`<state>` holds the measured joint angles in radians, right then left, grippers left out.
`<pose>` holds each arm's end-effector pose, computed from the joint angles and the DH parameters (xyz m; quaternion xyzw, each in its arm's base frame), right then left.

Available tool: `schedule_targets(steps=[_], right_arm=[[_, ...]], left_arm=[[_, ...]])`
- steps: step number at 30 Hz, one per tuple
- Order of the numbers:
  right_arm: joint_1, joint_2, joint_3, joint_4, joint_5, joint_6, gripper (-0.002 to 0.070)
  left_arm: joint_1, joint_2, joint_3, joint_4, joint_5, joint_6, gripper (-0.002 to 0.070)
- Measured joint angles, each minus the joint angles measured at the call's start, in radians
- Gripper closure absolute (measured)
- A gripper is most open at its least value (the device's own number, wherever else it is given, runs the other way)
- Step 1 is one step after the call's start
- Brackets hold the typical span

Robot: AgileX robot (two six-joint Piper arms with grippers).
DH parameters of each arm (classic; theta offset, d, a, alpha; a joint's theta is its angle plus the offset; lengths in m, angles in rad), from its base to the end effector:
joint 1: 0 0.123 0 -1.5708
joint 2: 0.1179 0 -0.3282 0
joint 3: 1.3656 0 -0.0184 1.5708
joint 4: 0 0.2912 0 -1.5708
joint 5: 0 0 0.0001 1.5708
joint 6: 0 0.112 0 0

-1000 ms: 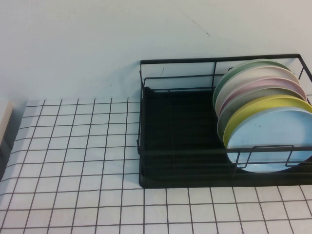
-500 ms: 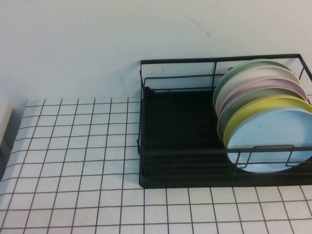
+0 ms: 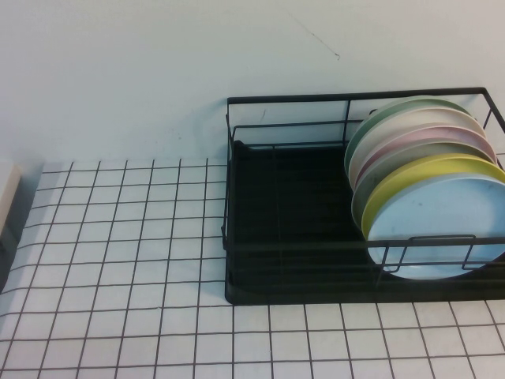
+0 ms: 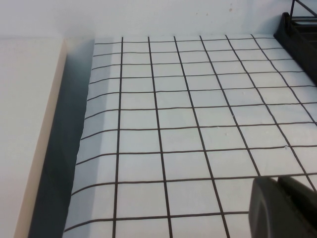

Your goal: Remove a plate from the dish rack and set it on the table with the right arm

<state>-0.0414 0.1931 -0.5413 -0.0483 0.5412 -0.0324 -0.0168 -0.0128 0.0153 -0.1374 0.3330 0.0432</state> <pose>0.0550 -0.0051 0.3511 -0.0037 0.7433 -0.0477 0.6673 0.0706 -0.0062 0.1732 -0.0138 0.7881 -0.0495 0.6134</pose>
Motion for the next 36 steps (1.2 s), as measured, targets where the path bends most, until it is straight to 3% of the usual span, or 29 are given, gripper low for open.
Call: schedule_targets(steps=[14, 28, 33, 36], right_arm=[[0.0, 0.047, 0.03, 0.079, 0.061, -0.097, 0.0679], [0.0, 0.464, -0.13, 0.319, 0.295, -0.584, 0.0668], [0.0, 0.627, -0.211, 0.41, 0.286, -0.727, 0.0559], [0.0, 0.723, -0.269, 0.493, 0.247, -0.832, 0.0407]], left_arm=[[0.0, 0.0, 0.0, 0.0, 0.0, -0.003, 0.0679], [0.0, 0.0, 0.0, 0.0, 0.0, -0.003, 0.0678], [0.0, 0.0, 0.0, 0.0, 0.0, -0.003, 0.0678], [0.0, 0.0, 0.0, 0.0, 0.0, -0.003, 0.0678]])
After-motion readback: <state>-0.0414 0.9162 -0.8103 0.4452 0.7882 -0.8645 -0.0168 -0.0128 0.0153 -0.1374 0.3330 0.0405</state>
